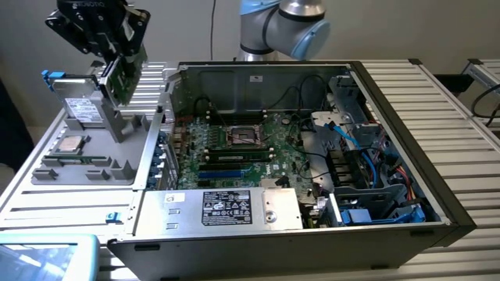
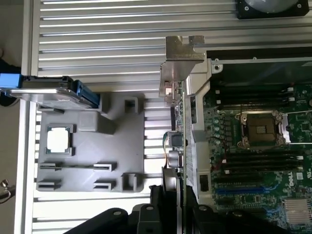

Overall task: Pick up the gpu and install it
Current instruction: 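Pick up the gpu and move the gpu toward the slot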

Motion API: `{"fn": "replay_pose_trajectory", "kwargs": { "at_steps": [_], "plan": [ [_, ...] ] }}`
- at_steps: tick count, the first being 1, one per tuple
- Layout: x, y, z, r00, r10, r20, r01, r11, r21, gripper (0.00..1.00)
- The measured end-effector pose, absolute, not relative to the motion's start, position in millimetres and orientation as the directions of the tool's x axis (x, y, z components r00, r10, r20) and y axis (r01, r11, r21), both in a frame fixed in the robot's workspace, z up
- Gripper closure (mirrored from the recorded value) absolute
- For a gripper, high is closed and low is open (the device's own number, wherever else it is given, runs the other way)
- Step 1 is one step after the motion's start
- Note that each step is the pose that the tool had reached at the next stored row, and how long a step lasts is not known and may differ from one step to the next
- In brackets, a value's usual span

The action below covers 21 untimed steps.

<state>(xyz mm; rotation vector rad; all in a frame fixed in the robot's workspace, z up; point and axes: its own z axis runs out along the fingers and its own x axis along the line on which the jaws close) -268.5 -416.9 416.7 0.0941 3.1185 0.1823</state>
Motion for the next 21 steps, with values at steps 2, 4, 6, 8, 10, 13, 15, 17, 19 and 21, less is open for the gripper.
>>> {"fn": "replay_pose_trajectory", "kwargs": {
  "at_steps": [2, 4, 6, 8, 10, 13, 15, 17, 19, 21],
  "plan": [
    [-259, -418, 417, -0.998, 0.061, -0.011, 0.059, 0.991, 0.117, 0.71],
    [-251, -420, 417, -0.998, 0.061, -0.008, 0.060, 0.991, 0.117, 0.71],
    [-243, -420, 417, -0.998, 0.061, -0.005, 0.060, 0.991, 0.116, 0.71],
    [-234, -421, 417, -0.998, 0.061, -0.002, 0.060, 0.991, 0.116, 0.71],
    [-227, -421, 417, -0.998, 0.061, 0.003, 0.061, 0.991, 0.116, 0.71],
    [-213, -423, 417, -0.998, 0.061, 0.006, 0.061, 0.991, 0.116, 0.71],
    [-204, -424, 416, -0.998, 0.061, 0.006, 0.061, 0.991, 0.116, 0.71],
    [-195, -424, 413, -0.998, 0.061, 0.006, 0.061, 0.991, 0.116, 0.71],
    [-186, -425, 410, -0.998, 0.061, 0.005, 0.061, 0.991, 0.116, 0.71],
    [-177, -426, 406, -0.998, 0.061, 0.006, 0.061, 0.991, 0.116, 0.71]
  ]
}}
